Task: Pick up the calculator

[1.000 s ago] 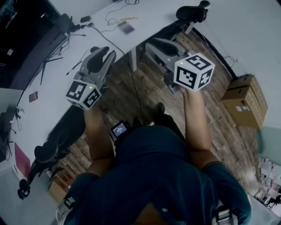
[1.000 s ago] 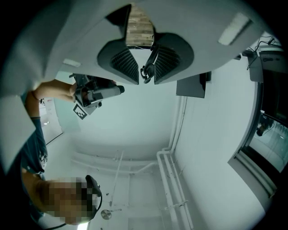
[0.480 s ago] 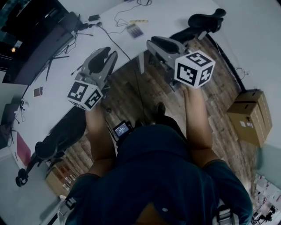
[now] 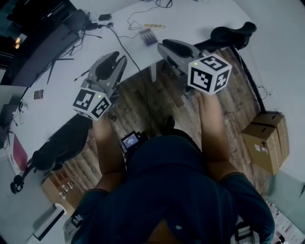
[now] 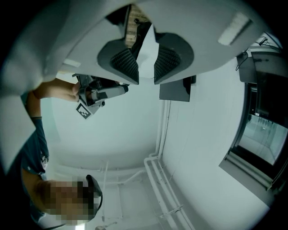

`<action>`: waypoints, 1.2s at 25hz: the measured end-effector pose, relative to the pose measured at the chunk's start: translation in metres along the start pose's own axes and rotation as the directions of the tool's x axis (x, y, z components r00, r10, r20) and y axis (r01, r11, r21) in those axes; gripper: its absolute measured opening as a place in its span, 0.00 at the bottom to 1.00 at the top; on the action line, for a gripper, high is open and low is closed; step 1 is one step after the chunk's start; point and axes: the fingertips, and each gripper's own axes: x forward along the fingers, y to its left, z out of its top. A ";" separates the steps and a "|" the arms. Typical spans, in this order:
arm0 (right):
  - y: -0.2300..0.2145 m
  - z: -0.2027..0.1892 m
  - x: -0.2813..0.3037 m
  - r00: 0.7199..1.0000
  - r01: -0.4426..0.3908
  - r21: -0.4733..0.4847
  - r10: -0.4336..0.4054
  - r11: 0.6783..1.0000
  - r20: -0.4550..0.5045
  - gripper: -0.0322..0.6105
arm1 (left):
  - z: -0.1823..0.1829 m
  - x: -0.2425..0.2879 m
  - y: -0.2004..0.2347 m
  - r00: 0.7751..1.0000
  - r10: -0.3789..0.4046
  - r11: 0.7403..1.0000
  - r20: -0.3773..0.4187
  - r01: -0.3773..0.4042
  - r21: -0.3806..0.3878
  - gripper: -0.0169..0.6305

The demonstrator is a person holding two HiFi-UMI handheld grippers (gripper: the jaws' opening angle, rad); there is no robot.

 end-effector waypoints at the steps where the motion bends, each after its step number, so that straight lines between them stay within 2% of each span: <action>1: -0.003 0.002 0.004 1.000 -0.007 0.000 0.007 1.000 -0.003 0.18 | 0.000 0.003 0.003 1.000 0.009 1.000 0.000 -0.009 -0.001 0.18; 7: -0.018 0.012 0.015 0.999 -0.044 0.006 0.044 0.999 -0.002 0.18 | 0.007 0.014 0.015 0.999 0.048 0.999 0.007 -0.048 0.005 0.18; 17: -0.042 0.024 0.022 0.997 -0.073 0.027 0.072 0.997 0.027 0.18 | 0.012 0.035 0.020 0.999 0.051 0.998 0.007 -0.052 0.031 0.18; 25: -0.080 0.049 0.046 0.997 0.046 0.032 -0.048 0.998 0.067 0.18 | 0.014 0.077 0.061 0.998 -0.066 0.997 0.014 0.066 0.035 0.18; 30: -0.087 0.062 0.082 0.993 0.087 0.037 -0.090 0.995 0.072 0.18 | 0.024 0.091 0.107 0.993 -0.111 0.994 0.035 0.110 0.026 0.18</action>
